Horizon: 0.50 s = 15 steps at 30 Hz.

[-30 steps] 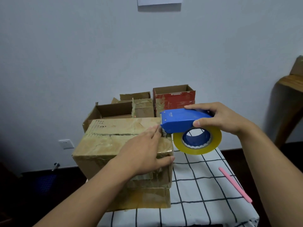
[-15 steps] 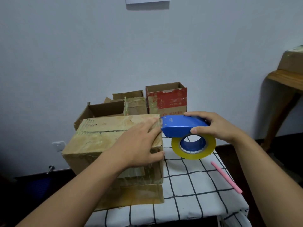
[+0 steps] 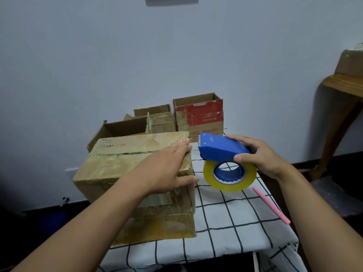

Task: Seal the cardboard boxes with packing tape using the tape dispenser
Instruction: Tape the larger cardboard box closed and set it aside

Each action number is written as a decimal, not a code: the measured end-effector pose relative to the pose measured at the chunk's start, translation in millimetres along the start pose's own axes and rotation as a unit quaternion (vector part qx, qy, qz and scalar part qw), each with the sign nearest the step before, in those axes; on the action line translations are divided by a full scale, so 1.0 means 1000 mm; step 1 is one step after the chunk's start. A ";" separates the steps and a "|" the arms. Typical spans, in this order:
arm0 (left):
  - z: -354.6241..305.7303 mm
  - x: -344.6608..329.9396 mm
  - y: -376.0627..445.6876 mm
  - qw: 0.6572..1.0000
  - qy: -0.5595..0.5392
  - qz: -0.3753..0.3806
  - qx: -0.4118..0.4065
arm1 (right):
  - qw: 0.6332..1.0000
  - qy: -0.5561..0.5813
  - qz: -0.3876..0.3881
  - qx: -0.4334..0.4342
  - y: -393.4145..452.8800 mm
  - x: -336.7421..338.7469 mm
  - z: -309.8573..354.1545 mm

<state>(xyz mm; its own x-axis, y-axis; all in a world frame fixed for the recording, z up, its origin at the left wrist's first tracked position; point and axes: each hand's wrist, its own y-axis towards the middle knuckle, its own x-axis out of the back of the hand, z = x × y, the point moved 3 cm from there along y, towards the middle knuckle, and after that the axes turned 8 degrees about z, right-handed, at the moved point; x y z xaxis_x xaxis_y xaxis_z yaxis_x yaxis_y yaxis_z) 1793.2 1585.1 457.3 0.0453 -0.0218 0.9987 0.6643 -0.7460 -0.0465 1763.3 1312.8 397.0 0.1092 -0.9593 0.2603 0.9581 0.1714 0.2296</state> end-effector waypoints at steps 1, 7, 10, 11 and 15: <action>0.000 0.000 0.000 1.000 -0.001 0.000 0.000 | 1.000 -0.007 0.003 -0.005 -0.002 0.002 -0.001; -0.001 -0.001 0.002 1.000 0.009 -0.005 -0.002 | 0.999 -0.023 0.028 -0.040 -0.012 0.008 -0.010; 0.000 -0.002 0.004 1.000 0.012 -0.008 0.002 | 0.997 -0.036 0.037 -0.056 -0.016 0.009 -0.014; 0.000 -0.002 0.004 1.000 0.014 -0.011 -0.001 | 0.997 -0.040 0.041 -0.057 -0.017 0.009 -0.014; -0.002 -0.004 0.007 1.000 0.022 -0.008 -0.016 | 0.991 -0.082 0.075 -0.076 -0.010 0.005 -0.009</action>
<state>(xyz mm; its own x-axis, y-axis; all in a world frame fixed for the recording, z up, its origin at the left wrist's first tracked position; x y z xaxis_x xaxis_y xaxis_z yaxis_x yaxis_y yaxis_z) 1796.4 1578.3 452.8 0.0018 -0.0373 0.9993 0.6401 -0.7677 -0.0298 1756.8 1304.3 387.5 0.2203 -0.8741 0.4329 0.9646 0.2613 0.0368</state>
